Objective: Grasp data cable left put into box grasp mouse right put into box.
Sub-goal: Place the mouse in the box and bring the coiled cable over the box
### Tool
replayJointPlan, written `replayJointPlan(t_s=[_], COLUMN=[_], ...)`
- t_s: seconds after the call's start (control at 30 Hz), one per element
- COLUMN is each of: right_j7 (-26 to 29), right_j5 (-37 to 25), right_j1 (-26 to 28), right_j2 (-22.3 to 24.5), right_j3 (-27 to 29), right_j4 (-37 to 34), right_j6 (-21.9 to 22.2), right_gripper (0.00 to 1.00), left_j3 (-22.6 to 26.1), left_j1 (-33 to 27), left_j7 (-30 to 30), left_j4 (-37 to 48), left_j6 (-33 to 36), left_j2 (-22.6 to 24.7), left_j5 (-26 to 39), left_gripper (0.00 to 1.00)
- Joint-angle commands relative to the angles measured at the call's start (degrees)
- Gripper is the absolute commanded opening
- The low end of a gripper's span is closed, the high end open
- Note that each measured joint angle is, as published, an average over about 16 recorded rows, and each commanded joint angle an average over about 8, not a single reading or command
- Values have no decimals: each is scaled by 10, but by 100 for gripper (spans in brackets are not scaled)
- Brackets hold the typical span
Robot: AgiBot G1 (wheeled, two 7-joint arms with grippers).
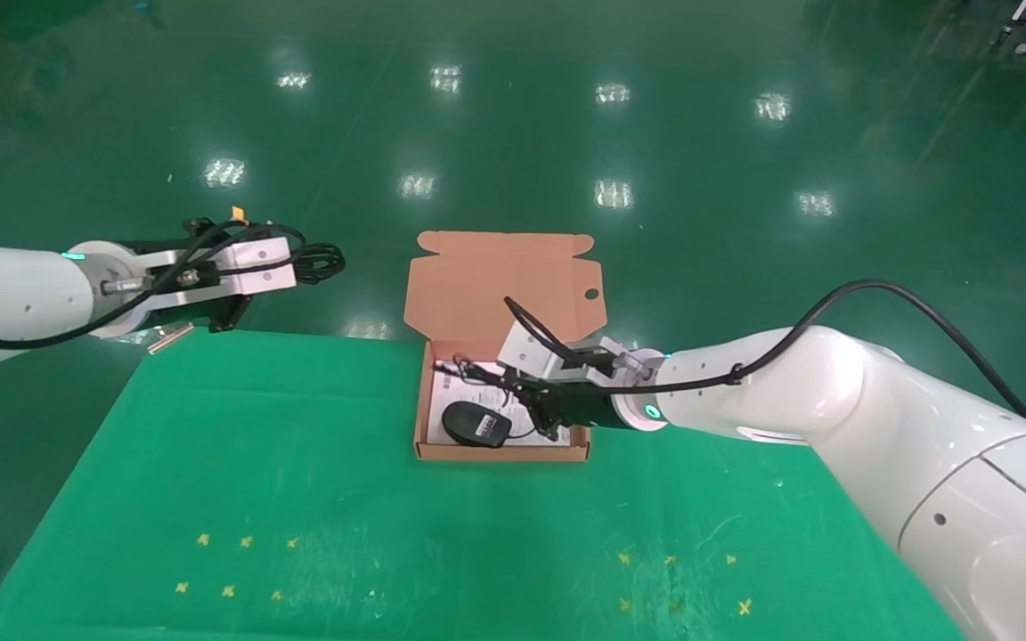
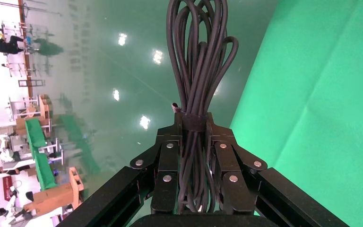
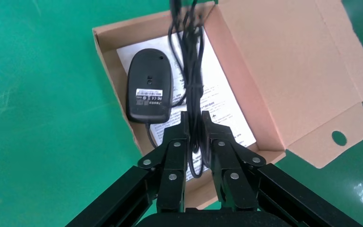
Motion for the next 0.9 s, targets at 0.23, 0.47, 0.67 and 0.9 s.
replayJointPlan(t_s=[0.23, 0.47, 0.67, 0.9], right_j7=[7, 31, 82, 166], right_j5=[-1, -19, -52, -105], right_j1=[5, 24, 38, 54], right_j2=[20, 77, 150, 237], right_j3=[-1, -6, -18, -32], right_j4=[23, 70, 149, 267], right_j6=[5, 7, 0, -12], right_gripper=[100, 100, 100, 100], left_j3=[4, 19, 37, 55], left_j1=[10, 33, 51, 54], left_j7=[10, 52, 103, 174], left_j4=[3, 28, 92, 187], left_j6=[-11, -58, -125, -185], left_j2=[13, 54, 108, 170], left_j5=[-15, -43, -59, -99], left_gripper=[0, 0, 0, 0])
